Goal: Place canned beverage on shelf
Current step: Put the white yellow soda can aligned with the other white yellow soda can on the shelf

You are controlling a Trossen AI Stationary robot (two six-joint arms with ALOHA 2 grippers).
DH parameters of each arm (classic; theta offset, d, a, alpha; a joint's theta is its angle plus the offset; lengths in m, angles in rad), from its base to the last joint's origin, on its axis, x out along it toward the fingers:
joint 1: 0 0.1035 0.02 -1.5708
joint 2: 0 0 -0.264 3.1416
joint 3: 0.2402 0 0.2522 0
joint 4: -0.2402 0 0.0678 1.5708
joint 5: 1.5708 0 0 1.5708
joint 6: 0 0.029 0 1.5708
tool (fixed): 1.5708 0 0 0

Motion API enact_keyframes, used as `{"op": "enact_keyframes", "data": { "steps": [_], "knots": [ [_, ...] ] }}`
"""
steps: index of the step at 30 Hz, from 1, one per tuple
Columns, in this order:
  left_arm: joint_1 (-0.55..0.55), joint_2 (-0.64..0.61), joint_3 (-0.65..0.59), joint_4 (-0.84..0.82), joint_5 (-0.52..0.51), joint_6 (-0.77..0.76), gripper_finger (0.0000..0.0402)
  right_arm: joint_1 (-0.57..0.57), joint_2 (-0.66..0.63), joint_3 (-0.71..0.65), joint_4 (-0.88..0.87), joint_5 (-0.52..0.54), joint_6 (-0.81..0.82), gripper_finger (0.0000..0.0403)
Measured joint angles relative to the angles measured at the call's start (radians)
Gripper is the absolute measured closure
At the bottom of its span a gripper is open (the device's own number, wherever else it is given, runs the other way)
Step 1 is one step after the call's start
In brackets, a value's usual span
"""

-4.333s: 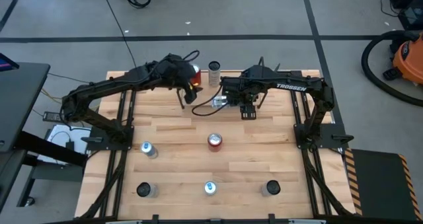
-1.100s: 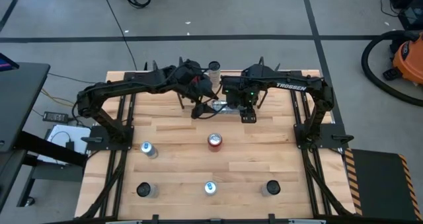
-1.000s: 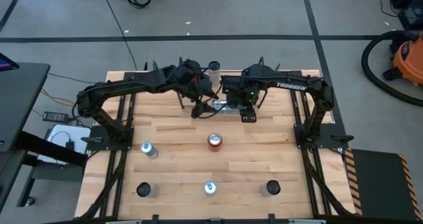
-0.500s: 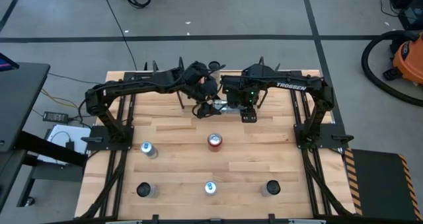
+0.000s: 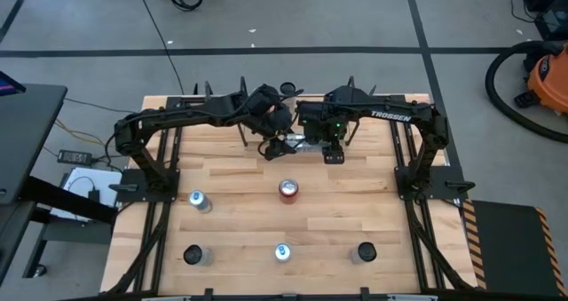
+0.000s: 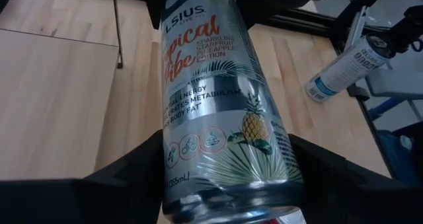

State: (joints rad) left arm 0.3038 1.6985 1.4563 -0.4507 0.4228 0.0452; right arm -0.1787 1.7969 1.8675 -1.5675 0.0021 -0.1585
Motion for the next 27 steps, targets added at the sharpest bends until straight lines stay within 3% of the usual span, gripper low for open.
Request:
{"op": "enact_keyframes", "data": {
  "steps": [27],
  "knots": [
    [-0.01,0.0,0.0,-0.031,0.026,0.018,0.0136,-0.02,0.0,0.001,0.001,0.001,-0.029,0.0107]
  ]
}}
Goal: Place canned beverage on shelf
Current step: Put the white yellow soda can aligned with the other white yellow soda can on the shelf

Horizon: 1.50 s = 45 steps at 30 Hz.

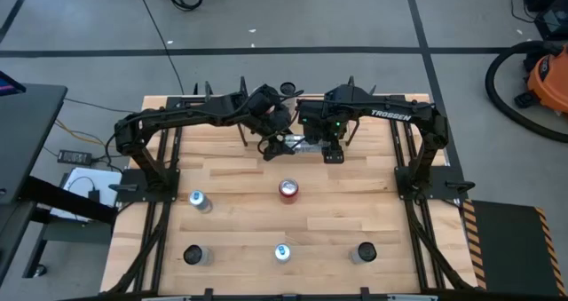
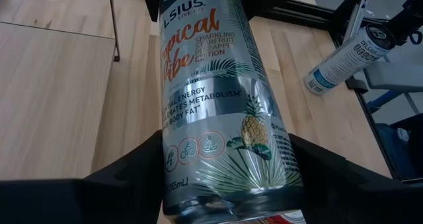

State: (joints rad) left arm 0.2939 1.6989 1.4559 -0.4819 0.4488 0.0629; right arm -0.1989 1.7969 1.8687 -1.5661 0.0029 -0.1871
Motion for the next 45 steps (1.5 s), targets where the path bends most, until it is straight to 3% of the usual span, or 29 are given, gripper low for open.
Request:
{"op": "enact_keyframes", "data": {
  "steps": [16,45],
  "knots": [
    [0.006,-0.027,-0.001,0.002,0.002,0.009,0.0137,0.0,-0.081,0.001,0.032,0.044,0.007,0.0105],
    [0.005,-0.025,-0.003,-0.05,0.019,0.003,0.0143,-0.001,-0.088,0.03,0.158,0.085,-0.038,0.0105]
  ]
}}
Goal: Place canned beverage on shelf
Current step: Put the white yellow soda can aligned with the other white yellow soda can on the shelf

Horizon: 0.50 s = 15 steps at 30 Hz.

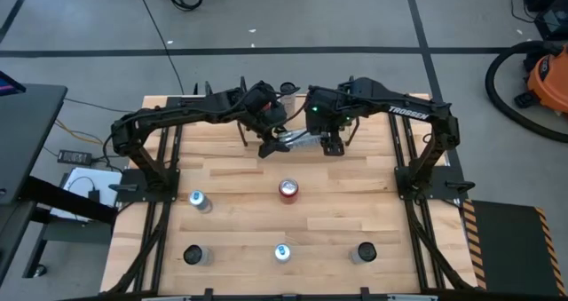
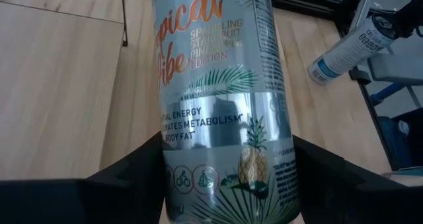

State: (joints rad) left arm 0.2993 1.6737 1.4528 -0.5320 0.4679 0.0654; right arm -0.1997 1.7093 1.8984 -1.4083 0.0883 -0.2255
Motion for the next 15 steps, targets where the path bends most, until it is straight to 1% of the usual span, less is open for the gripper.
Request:
{"op": "enact_keyframes", "data": {
  "steps": [9,15],
  "knots": [
    [0.0,0.002,0.0,0.006,0.0,-0.002,0.0143,0.002,0.001,0.0,0.006,-0.004,-0.003,0.0104],
    [-0.002,0.002,0.0,0.005,0.004,-0.005,0.0143,0.003,0.002,0.001,0.006,-0.039,-0.009,0.0104]
  ]
}}
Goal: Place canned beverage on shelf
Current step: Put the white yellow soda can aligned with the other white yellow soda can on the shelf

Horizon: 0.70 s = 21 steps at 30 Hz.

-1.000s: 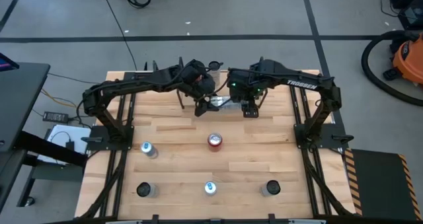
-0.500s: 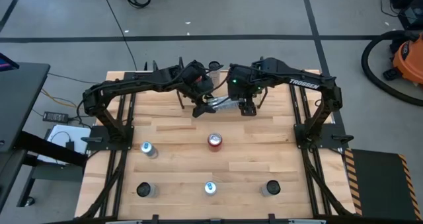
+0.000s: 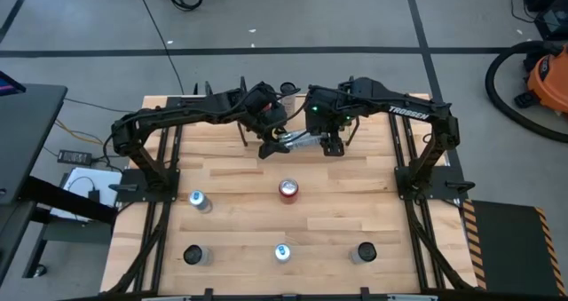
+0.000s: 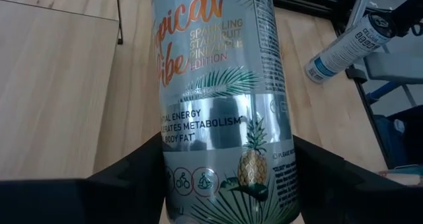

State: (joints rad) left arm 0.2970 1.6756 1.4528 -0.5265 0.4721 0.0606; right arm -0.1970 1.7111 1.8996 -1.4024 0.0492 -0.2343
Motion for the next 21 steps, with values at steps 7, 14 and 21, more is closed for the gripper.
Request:
{"op": "enact_keyframes", "data": {
  "steps": [7,14,21],
  "knots": [
    [-0.001,0.002,0.0,0.021,-0.04,-0.007,0.0143,0.001,0.0,0.003,-0.03,0.034,0.002,0.0104],
    [-0.001,-0.002,0.003,0.036,-0.039,-0.009,0.0144,0.002,-0.01,0.046,-0.072,0.036,0.02,0.0104],
    [0.0,-0.034,0.007,0.07,-0.04,-0.013,0.0144,0.002,-0.011,0.169,-0.151,0.036,0.07,0.0104]
  ]
}}
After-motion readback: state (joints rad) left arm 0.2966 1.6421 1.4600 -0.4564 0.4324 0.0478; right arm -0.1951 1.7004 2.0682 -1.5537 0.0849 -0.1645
